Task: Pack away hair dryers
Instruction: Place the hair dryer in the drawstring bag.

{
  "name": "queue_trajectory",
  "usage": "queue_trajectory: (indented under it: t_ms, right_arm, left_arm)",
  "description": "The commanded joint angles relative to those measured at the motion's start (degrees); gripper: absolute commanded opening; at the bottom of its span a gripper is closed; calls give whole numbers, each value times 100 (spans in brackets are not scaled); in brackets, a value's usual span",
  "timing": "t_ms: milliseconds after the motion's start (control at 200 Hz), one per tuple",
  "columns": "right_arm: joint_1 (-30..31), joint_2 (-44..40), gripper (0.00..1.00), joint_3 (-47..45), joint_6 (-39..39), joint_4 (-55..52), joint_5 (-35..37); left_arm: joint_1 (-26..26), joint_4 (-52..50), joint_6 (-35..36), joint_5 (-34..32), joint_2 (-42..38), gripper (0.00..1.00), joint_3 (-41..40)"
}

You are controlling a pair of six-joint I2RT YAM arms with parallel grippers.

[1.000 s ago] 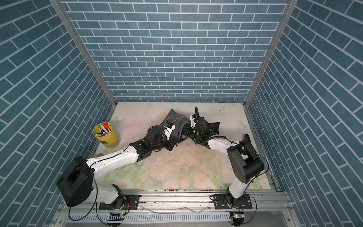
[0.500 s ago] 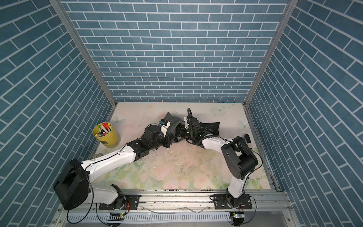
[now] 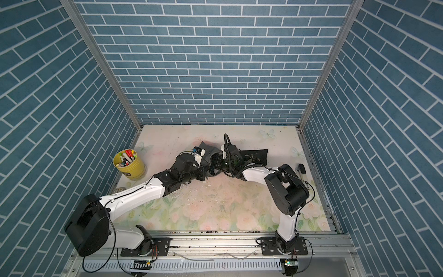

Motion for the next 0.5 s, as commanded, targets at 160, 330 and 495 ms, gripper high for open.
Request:
queue_trajectory:
  t_ms: [160,330,495]
  right_arm:
    - [42,84,1,136,-296,-208,-109]
    - [38,68,10,165,-254,-322,-99]
    - [34,14,21,189,-243,-591,-65]
  left_arm:
    - [97,-74,-2,-95,49,0,-15]
    - [105,-130,53,-86,18,0,-7]
    - [112,-156,65,-104,6,0,-10]
